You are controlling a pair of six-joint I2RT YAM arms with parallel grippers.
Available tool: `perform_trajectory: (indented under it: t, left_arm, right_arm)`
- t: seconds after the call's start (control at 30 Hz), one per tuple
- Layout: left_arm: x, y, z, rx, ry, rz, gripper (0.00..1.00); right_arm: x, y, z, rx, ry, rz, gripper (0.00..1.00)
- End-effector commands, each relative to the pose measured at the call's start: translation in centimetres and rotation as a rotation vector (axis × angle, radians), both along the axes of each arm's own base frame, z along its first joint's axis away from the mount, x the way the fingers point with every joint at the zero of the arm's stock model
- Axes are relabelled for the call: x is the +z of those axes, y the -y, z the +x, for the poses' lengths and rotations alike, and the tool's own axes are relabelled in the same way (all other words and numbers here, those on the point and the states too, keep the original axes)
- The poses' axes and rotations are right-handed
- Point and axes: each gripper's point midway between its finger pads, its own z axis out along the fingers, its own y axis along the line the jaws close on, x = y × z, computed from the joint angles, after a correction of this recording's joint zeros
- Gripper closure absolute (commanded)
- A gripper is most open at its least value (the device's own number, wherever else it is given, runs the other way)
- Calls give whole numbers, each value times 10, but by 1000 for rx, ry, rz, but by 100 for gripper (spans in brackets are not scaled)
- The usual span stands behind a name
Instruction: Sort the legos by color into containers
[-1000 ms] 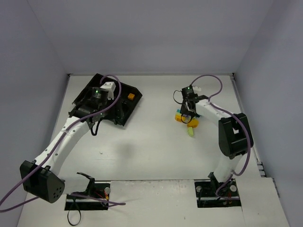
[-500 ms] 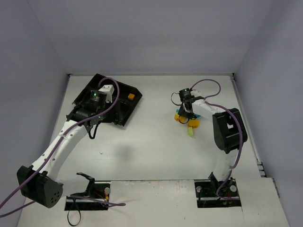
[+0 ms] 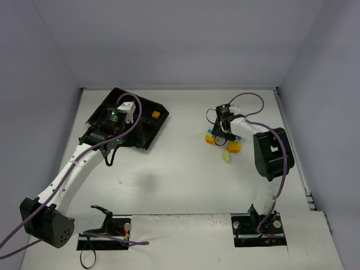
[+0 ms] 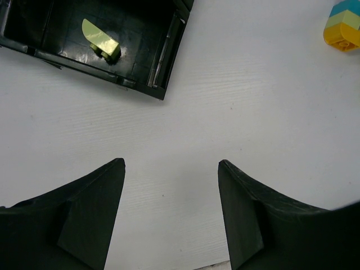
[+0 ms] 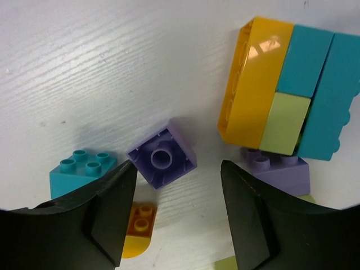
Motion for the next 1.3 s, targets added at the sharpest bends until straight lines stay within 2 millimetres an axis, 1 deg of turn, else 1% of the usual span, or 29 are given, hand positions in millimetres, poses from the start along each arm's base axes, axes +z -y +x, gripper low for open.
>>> perform_trajectory:
  t: [0.0, 0.1, 0.23, 0.27, 0.33, 0.37, 0.43, 0.47, 0.53, 0.63, 0.67, 0.73, 0.77, 0.83, 0.87, 0.9, 0.93, 0.97, 1.0, 1.03, 1.07, 1.1, 1.13, 1.17, 1.2, 1.23, 1.27]
  left_arm:
    - [13, 0, 4, 3, 50, -10, 39]
    - [11, 0, 4, 6, 41, -11, 39]
    - [10, 1, 4, 3, 39, -13, 39]
    - [9, 2, 4, 2, 36, -13, 39]
    - [8, 1, 3, 3, 35, -11, 39]
    - [8, 1, 3, 7, 35, -11, 39]
    - [8, 0, 3, 9, 35, -11, 39]
    - [7, 0, 3, 9, 32, -10, 39]
    - [8, 0, 4, 9, 36, -12, 39]
    - [9, 1, 3, 8, 37, -13, 39]
    - [9, 0, 3, 9, 38, -12, 39]
    - [11, 1, 3, 8, 43, -16, 39]
    - [16, 4, 4, -1, 52, -30, 39]
    - [20, 6, 4, -9, 58, -43, 39]
    - [24, 8, 4, -16, 66, -56, 39]
    - [28, 12, 4, -25, 74, -74, 39]
    - [36, 19, 4, -54, 80, -111, 39]
    - [44, 26, 5, -73, 99, -140, 39]
    - [50, 31, 6, -85, 106, -175, 39]
    - [59, 37, 7, -102, 121, -207, 39]
    - [68, 49, 5, -145, 132, -259, 39]
    - [75, 55, 6, -153, 135, -298, 39]
    - [87, 63, 8, -175, 161, -338, 38]
    - [95, 73, 4, -219, 158, -385, 38]
    - [100, 80, 4, -227, 149, -424, 38]
    - [114, 87, 6, -249, 180, -457, 38]
    - [122, 98, 1, -289, 183, -489, 38]
  right_arm:
    - [20, 0, 21, 81, 81, -21, 41]
    - [18, -2, 27, 197, 63, -57, 39]
    - [15, -6, 26, 319, 39, -75, 39]
    - [14, -10, 25, 347, 35, -56, 39]
    - [10, -13, 24, 381, 25, -49, 43]
    - [8, -15, 23, 394, 21, -39, 48]
    - [7, -16, 23, 407, 19, -38, 52]
    - [5, -15, 23, 409, 18, -43, 58]
    - [6, -13, 25, 418, 26, -57, 62]
    - [7, -8, 27, 430, 41, -88, 72]
    - [8, -7, 28, 432, 44, -101, 80]
    - [12, -6, 28, 443, 57, -114, 90]
    - [26, -7, 29, 456, 95, -118, 100]
    - [42, -8, 28, 461, 137, -117, 100]
    - [50, -13, 25, 487, 155, -125, 100]
    - [63, -18, 27, 504, 202, -127, 100]
    - [86, -22, 25, 522, 268, -127, 100]
    - [96, -32, 20, 568, 297, -135, 100]
    - [122, -38, 16, 590, 364, -133, 100]
    - [135, -47, 13, 619, 409, -116, 100]
    - [139, -57, 4, 678, 427, -128, 100]
    - [161, -63, -2, 699, 489, -121, 100]
    - [168, -68, -8, 725, 510, -114, 100]
    - [173, -79, -16, 776, 527, -82, 100]
    - [189, -89, -25, 821, 570, -71, 100]
    - [197, -94, -30, 844, 592, -59, 100]
    - [203, -102, -37, 879, 610, -35, 100]
